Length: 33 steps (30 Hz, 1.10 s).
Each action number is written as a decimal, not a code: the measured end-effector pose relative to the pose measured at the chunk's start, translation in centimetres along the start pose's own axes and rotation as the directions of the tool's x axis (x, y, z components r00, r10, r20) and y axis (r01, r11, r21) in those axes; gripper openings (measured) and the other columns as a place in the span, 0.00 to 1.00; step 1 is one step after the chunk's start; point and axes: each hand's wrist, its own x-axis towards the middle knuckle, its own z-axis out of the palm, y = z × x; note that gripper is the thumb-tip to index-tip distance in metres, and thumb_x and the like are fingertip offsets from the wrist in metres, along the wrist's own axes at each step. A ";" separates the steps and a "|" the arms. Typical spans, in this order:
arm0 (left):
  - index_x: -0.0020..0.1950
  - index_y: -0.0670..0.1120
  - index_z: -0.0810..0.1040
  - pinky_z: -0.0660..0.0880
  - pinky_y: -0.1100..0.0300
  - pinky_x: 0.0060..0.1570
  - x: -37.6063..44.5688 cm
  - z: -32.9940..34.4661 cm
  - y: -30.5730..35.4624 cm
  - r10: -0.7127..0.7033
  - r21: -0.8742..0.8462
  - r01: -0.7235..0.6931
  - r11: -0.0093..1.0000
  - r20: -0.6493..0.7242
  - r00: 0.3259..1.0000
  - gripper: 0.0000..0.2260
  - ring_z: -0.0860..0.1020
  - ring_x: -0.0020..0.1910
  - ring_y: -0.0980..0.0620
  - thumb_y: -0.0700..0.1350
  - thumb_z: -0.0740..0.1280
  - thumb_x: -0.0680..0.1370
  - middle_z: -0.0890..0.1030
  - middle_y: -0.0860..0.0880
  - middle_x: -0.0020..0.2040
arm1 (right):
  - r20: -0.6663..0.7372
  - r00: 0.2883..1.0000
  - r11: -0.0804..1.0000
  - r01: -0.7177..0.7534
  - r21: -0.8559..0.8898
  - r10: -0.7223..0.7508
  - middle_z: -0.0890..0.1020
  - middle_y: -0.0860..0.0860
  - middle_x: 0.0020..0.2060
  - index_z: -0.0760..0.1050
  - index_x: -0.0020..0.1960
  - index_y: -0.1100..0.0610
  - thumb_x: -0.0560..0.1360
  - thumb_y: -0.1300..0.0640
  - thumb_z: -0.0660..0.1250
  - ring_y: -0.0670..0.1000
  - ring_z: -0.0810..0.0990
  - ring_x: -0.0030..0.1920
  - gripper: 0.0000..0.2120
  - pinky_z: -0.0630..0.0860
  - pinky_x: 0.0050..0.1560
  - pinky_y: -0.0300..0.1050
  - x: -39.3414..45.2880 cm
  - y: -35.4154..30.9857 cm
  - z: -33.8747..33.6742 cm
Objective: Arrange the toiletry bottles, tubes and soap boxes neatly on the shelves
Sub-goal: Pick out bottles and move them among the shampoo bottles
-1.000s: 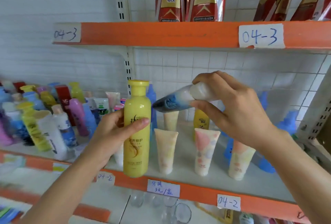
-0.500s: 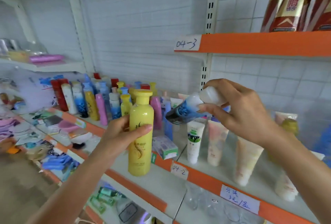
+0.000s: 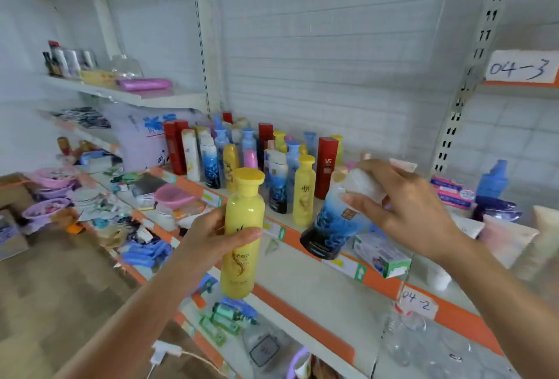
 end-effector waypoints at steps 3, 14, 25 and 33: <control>0.50 0.49 0.80 0.76 0.60 0.43 -0.2 -2.9 -1.0 -0.028 0.000 0.028 1.000 0.002 1.000 0.17 0.82 0.43 0.54 0.47 0.75 0.63 0.85 0.50 0.43 | 0.038 0.998 0.998 -0.047 0.029 0.046 0.82 0.53 0.42 0.73 0.56 0.56 0.70 0.36 0.54 0.57 0.81 0.35 0.28 0.76 0.34 0.49 0.3 -2.1 3.2; 0.49 0.51 0.81 0.76 0.63 0.41 4.6 -6.7 -2.9 -0.034 -0.010 0.035 0.999 0.052 0.998 0.19 0.82 0.44 0.55 0.51 0.75 0.60 0.84 0.53 0.41 | 0.092 0.989 0.993 -0.114 0.026 0.112 0.82 0.54 0.44 0.74 0.57 0.55 0.69 0.38 0.60 0.54 0.77 0.35 0.26 0.75 0.39 0.49 5.2 -3.1 8.2; 0.55 0.52 0.73 0.77 0.53 0.51 20.8 -4.2 6.4 0.353 -0.244 -0.311 0.919 0.153 0.923 0.24 0.79 0.47 0.54 0.38 0.74 0.62 0.80 0.56 0.42 | -0.300 0.942 0.988 -0.153 0.005 0.148 0.77 0.51 0.38 0.73 0.55 0.59 0.70 0.45 0.64 0.55 0.76 0.36 0.21 0.67 0.40 0.42 15.0 1.8 5.4; 0.59 0.50 0.70 0.75 0.63 0.46 30.3 3.5 8.3 0.461 -0.041 -0.463 0.885 0.204 0.864 0.25 0.77 0.47 0.56 0.41 0.76 0.66 0.79 0.52 0.49 | -0.444 0.883 0.941 -0.267 -0.208 0.152 0.76 0.55 0.37 0.73 0.55 0.63 0.71 0.48 0.65 0.52 0.71 0.34 0.20 0.60 0.37 0.38 15.4 6.8 1.8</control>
